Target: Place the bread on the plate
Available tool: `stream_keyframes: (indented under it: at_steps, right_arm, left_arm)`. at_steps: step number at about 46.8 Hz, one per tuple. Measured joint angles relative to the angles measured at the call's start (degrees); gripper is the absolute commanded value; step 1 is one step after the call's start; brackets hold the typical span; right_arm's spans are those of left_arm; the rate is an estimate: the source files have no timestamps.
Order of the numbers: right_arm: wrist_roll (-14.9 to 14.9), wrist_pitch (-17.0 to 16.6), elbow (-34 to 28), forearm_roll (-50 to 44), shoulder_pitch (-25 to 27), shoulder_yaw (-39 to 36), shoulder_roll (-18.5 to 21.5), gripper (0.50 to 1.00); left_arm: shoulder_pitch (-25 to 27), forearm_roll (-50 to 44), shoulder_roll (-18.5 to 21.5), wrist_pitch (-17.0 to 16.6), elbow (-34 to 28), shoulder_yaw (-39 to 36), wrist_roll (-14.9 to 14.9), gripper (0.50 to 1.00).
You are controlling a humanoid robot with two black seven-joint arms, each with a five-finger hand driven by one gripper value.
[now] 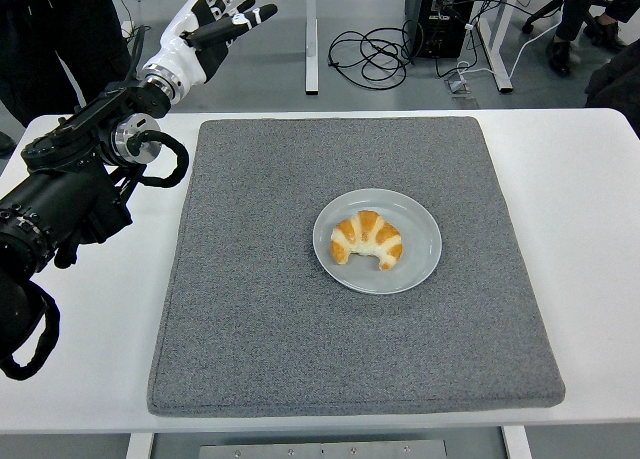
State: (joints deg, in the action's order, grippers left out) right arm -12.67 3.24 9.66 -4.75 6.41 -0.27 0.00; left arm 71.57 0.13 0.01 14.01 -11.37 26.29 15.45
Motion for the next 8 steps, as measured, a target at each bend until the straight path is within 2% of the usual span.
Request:
stream_keyframes:
  at_steps: [8]
  right_arm:
    - [-0.07, 0.12, -0.04, 0.0, -0.05, -0.12, 0.0, 1.0]
  left_arm:
    - [-0.55, 0.0, -0.01, -0.89, 0.38, 0.0, -0.16, 0.974]
